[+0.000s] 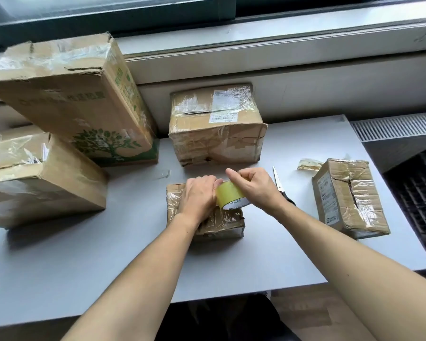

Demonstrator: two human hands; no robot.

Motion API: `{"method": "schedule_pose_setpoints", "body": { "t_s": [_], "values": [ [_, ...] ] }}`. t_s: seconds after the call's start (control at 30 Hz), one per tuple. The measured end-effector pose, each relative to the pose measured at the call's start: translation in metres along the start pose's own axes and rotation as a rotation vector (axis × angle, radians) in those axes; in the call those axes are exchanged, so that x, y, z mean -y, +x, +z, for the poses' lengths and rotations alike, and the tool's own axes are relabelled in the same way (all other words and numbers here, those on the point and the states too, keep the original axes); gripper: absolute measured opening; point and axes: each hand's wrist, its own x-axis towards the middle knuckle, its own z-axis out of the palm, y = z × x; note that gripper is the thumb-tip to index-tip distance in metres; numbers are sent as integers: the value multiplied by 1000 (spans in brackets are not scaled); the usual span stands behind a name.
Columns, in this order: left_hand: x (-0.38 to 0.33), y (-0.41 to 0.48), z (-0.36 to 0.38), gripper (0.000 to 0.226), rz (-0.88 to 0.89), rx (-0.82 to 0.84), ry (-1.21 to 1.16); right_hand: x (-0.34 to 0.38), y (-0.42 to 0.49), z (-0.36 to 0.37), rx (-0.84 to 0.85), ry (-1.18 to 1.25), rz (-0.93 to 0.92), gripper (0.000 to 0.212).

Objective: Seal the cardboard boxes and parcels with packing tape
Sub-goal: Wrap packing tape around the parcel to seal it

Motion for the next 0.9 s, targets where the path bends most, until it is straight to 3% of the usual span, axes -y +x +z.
{"method": "schedule_pose_setpoints", "body": {
  "t_s": [0.13,0.2,0.57,0.7,0.9],
  "values": [
    [4,-2,8,29,25,-82,74,-10,0,4,-6,348,162,58],
    [4,-5,10,31,40,-136,70,-11,5,5,-7,382,220,56],
    [6,0,17,42,66,-183,162,-4,8,-35,16,-454,91,52],
    [9,1,18,45,73,-142,126,-15,8,-26,-19,-569,71,52],
    [5,0,12,46,44,-66,124,-44,6,-24,-86,-642,263,46]
  ]
}}
